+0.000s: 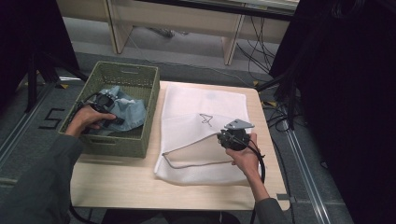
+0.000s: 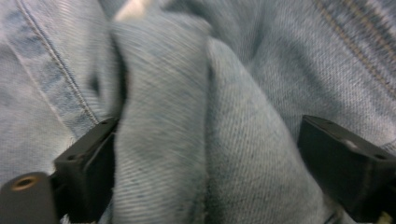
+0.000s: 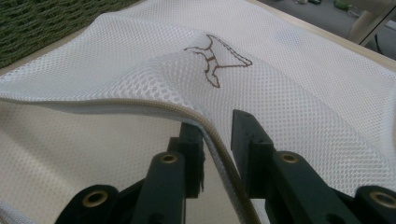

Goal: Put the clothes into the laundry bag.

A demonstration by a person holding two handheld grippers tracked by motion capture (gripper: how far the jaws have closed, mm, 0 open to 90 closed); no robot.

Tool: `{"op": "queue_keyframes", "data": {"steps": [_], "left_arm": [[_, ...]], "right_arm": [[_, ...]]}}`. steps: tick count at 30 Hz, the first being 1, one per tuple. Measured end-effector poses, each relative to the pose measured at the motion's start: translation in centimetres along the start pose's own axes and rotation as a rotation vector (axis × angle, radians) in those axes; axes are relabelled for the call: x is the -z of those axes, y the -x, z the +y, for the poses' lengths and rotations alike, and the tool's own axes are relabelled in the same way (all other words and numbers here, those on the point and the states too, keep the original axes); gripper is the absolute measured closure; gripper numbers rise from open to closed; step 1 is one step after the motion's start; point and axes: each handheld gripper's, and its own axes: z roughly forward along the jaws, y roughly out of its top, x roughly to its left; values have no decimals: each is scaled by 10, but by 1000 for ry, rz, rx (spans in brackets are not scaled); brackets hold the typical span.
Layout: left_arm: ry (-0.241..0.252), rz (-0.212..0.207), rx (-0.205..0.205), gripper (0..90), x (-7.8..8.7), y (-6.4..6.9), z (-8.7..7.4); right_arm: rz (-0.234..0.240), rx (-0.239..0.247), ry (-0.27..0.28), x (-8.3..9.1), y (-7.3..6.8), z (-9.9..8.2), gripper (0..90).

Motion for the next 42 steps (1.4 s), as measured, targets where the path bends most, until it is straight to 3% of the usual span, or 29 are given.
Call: {"op": "queue_keyframes", "data": {"steps": [2, 4, 7, 8, 9, 13, 14, 16, 21, 22, 25, 31, 33, 37, 38, 40, 42], "left_arm": [[-19, 15, -12, 56, -8, 1, -4], [-38, 30, 8, 84, -14, 2, -4], [-44, 53, 47, 221, -11, 3, -1], [-44, 53, 47, 294, -11, 3, -1], [-39, 61, 75, 374, -6, 2, 0], [-24, 66, 65, 594, -1, -1, 0], [-11, 77, 50, 621, 1, -2, -1], [28, 88, 71, 643, 0, 0, -1], [57, 88, 98, 689, 9, -1, 1], [118, 85, 119, 694, 13, -3, 1], [177, 89, 135, 702, 26, -3, 4], [213, 56, 105, 701, 55, -3, 10], [217, 60, 77, 702, 77, -3, 15], [255, 51, 63, 703, 107, -3, 22], [255, 51, 63, 703, 107, -3, 22], [292, 42, 54, 703, 130, -1, 27], [314, 28, 53, 702, 145, 1, 31]], "right_arm": [[2, 8, -3, 0, 0, 0, 745], [5, 9, -11, 1, 0, 0, 744], [5, 14, -14, 1, 1, -1, 743], [5, 14, -14, 1, 1, -1, 743], [12, 28, -9, 0, 1, -1, 743], [3, 12, -5, 1, 0, 0, 743], [3, 18, -8, 1, 1, 0, 743], [4, 9, -8, 1, 0, 0, 744], [0, -1, 9, 1, 0, 0, 748], [-1, 8, 12, 1, 1, 0, 750], [-1, -10, 16, 1, 0, 0, 755], [-5, 7, 29, 1, 3, 1, 755], [-4, 6, 28, 1, 3, 1, 756], [-4, -8, 26, 1, 2, 1, 756], [-5, -6, 27, 1, 2, 1, 756], [-5, 3, 28, 2, 3, 1, 756], [0, -19, 19, 3, 1, 2, 756]]}}
